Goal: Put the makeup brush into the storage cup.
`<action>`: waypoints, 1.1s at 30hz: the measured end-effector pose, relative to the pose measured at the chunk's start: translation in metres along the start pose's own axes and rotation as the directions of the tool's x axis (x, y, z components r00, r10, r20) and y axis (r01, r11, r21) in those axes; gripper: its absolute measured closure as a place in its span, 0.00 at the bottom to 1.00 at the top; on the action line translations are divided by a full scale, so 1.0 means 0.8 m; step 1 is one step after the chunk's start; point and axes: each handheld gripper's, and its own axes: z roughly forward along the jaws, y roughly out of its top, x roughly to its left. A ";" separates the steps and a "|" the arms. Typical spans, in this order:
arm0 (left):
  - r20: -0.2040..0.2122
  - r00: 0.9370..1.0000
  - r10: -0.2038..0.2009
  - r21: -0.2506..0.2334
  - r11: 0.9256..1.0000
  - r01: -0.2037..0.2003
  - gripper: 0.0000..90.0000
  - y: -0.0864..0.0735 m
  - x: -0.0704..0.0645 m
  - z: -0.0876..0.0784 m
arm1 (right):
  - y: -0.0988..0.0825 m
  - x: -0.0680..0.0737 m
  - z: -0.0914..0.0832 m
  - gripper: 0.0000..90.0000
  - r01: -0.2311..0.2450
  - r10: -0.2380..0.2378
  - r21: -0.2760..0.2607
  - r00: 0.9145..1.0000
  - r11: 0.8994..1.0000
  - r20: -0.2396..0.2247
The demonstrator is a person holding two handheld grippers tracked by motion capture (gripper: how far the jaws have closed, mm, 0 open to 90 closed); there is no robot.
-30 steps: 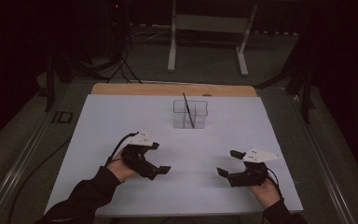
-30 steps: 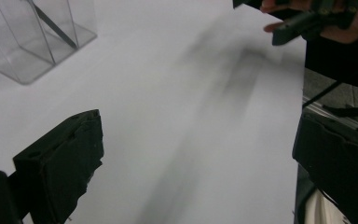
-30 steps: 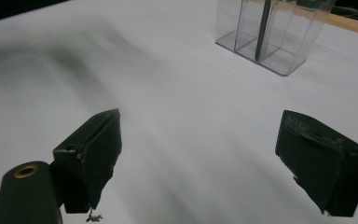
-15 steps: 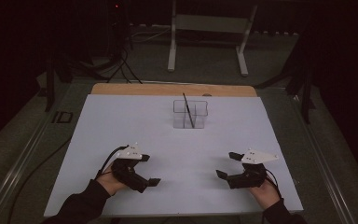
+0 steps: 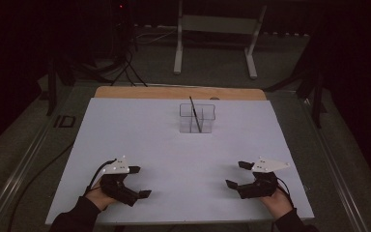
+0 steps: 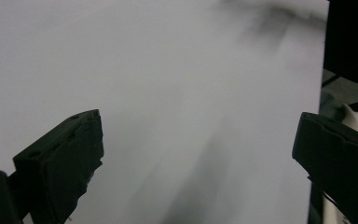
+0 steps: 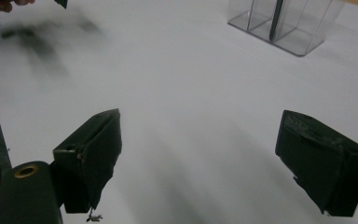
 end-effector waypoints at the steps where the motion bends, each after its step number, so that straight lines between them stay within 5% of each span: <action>1: -0.009 1.000 0.001 -0.005 1.000 -0.001 0.03 -0.003 0.001 -0.002 | 0.000 0.000 0.000 0.16 0.000 0.000 0.000 1.000 1.000 0.000; 17: -0.043 0.999 -0.030 0.004 1.000 0.030 0.03 -0.041 0.012 -0.018 | -0.018 -0.009 -0.003 0.16 -0.021 0.021 0.036 1.000 0.999 0.012; 26: -0.059 0.997 -0.046 -0.032 0.999 0.044 0.03 -0.044 0.018 -0.020 | -0.022 -0.009 -0.001 0.16 -0.014 0.012 0.055 1.000 0.998 0.024; 33: -0.069 0.997 -0.020 -0.023 1.000 0.019 0.03 -0.046 0.016 -0.019 | -0.023 -0.008 0.003 0.16 -0.006 0.005 0.065 1.000 0.998 0.021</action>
